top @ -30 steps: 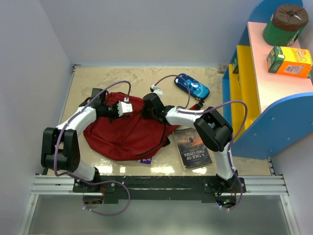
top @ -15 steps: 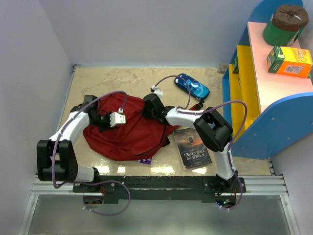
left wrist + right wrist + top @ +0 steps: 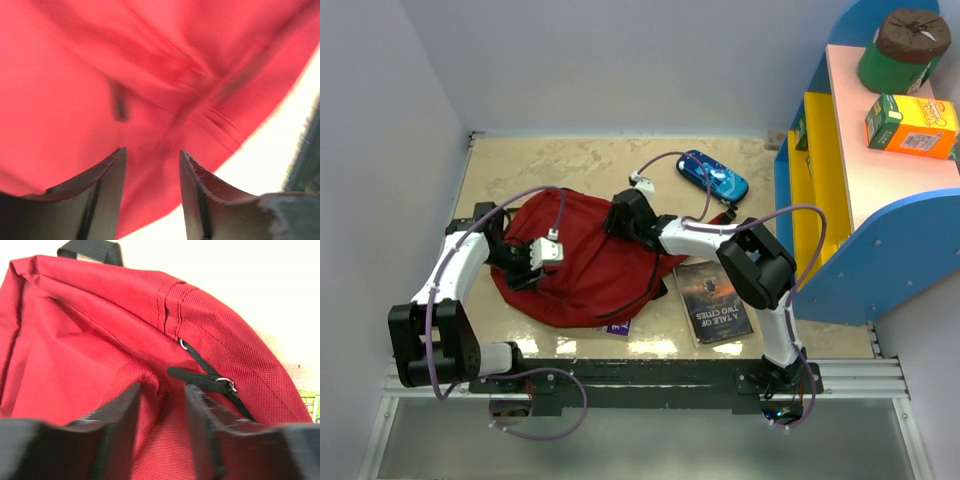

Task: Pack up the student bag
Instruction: Unzip the student bag at the center of the board, then pick up the stationery from the center of the board.

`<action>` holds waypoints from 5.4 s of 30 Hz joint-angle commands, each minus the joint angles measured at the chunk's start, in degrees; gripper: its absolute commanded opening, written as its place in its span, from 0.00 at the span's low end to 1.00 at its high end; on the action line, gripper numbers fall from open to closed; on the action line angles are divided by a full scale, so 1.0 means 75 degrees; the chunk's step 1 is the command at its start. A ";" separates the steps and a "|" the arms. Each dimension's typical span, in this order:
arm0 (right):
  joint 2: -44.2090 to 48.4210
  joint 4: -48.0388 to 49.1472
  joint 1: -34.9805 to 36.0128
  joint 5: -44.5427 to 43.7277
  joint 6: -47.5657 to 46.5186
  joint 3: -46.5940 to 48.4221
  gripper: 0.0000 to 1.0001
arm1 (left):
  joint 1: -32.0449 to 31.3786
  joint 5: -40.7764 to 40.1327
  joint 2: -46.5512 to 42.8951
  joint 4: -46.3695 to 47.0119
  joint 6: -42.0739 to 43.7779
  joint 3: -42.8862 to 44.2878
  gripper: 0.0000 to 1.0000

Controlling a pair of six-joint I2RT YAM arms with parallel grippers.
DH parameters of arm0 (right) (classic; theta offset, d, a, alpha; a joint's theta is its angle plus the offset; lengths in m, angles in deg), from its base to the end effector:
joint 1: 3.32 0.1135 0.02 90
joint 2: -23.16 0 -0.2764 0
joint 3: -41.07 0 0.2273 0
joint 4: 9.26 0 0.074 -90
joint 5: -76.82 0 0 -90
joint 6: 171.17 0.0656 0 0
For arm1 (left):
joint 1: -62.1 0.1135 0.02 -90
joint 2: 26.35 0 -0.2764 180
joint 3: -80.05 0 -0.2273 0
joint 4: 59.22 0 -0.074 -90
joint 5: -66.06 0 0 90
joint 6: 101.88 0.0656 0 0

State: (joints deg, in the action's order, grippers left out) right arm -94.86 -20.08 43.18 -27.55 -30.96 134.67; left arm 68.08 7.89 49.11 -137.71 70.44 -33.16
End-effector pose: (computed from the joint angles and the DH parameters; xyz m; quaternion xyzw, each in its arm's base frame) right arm 0.3348 0.3291 0.1842 0.0860 0.8787 0.2672 0.3862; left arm 0.1844 -0.0155 0.2172 0.5995 0.7516 -0.1801 0.2080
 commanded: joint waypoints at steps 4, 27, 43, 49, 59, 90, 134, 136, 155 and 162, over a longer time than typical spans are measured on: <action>0.0653 -0.0740 0.0291 -0.0931 -0.0215 0.0353 0.61 | 0.0023 0.1192 0.0122 0.3966 -0.4709 0.0999 0.53; 0.2517 -0.0974 0.1335 -0.1635 0.0628 -0.1651 0.61 | -0.1219 0.0957 0.1142 0.6690 -0.5551 -0.0829 0.59; 0.2458 -0.0189 0.1417 -0.1236 0.0793 -0.2799 0.63 | -0.1863 -0.0047 0.1645 0.7110 -0.5762 -0.1216 0.99; 0.2482 -0.0037 0.1417 -0.1166 0.0804 -0.2963 0.63 | -0.2296 -0.1640 0.1950 0.7732 -0.5961 -0.1298 0.70; 0.2294 -0.0235 0.1429 -0.1201 0.1050 -0.3081 0.62 | -0.2250 -0.2147 0.1424 0.7475 -0.6429 -0.0970 0.00; 0.4133 -0.8051 -0.0854 -0.4037 0.4050 -0.2844 0.84 | -0.1113 0.0689 0.0555 0.6842 -0.7473 -0.0372 0.00; 0.1403 -0.8076 -0.2239 -0.5431 0.3946 -0.1663 0.65 | -0.1113 0.1251 0.0345 0.6103 -0.7168 -0.0196 0.00; 0.1555 -0.7900 -0.2239 -0.5397 0.3805 -0.1675 0.68 | -0.1113 0.1252 0.0356 0.6092 -0.7180 -0.0197 0.00; 0.1486 -0.7608 -0.2239 -0.4986 0.3465 -0.1804 0.41 | -0.1113 0.1146 0.0310 0.5951 -0.7016 0.0003 0.00; 0.1485 -0.7501 -0.2251 -0.4787 0.3266 -0.1815 0.28 | -0.1113 0.1006 0.0087 0.5892 -0.6934 0.0014 0.00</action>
State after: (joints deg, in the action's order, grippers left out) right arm -83.78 -76.51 26.59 -63.37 -5.89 120.53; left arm 59.14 15.04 52.48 -93.53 17.24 -35.37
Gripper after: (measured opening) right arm 0.295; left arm 0.018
